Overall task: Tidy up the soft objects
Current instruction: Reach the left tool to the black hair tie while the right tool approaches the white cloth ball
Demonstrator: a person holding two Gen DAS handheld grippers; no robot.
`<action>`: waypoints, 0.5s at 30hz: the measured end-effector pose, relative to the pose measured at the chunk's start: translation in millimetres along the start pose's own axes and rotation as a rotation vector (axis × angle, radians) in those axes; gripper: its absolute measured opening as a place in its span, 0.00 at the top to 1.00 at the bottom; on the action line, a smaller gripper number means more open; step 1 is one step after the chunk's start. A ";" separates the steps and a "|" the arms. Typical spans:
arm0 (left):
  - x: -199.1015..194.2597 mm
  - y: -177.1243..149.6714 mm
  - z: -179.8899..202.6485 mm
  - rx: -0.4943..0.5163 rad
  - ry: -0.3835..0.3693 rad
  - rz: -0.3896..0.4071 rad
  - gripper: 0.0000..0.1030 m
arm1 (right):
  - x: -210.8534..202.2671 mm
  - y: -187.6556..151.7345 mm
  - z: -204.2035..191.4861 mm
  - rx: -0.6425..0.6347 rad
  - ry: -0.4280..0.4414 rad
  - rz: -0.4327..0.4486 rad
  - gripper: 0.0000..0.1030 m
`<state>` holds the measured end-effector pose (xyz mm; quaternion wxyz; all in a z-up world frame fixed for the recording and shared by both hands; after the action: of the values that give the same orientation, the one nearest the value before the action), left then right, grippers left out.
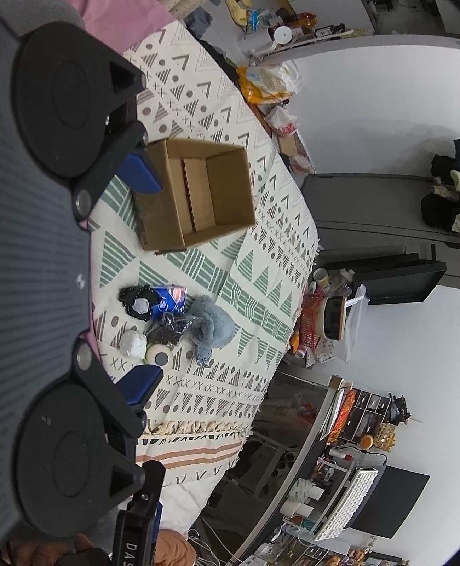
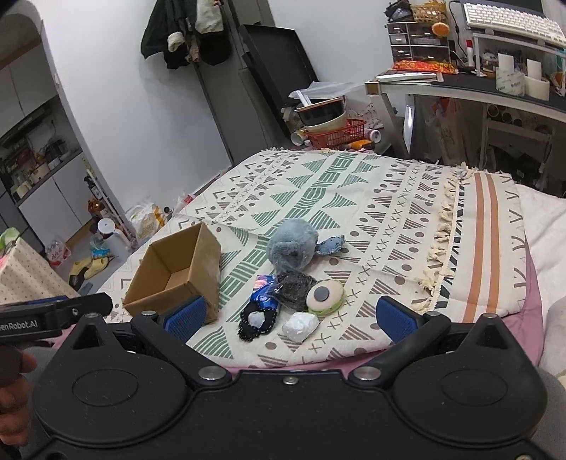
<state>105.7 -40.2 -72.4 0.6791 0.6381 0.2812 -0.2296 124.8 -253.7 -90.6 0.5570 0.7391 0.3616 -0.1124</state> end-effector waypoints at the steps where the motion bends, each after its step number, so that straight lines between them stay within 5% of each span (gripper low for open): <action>1: 3.8 0.1 2.7 0.001 -0.001 -0.004 0.02 | 1.3 0.3 2.7 0.005 0.000 0.001 0.00; 15: 59.4 5.0 35.5 0.003 -0.039 -0.075 0.08 | 38.3 3.2 41.9 0.078 0.011 -0.049 0.00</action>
<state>155.9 -72.3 -107.9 0.6744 0.6234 0.2915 -0.2676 164.1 -276.3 -124.8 0.5227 0.7519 0.3779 -0.1362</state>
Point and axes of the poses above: each gripper's, at about its wrist camera, not at the fingertips, and x roughly the way its jaws point, z to its right, y to its top, the point moved 10 cm from there along x, roughly the way its jaws point, and after that the axes turned 9 degrees about y, right-handed, at the moved point
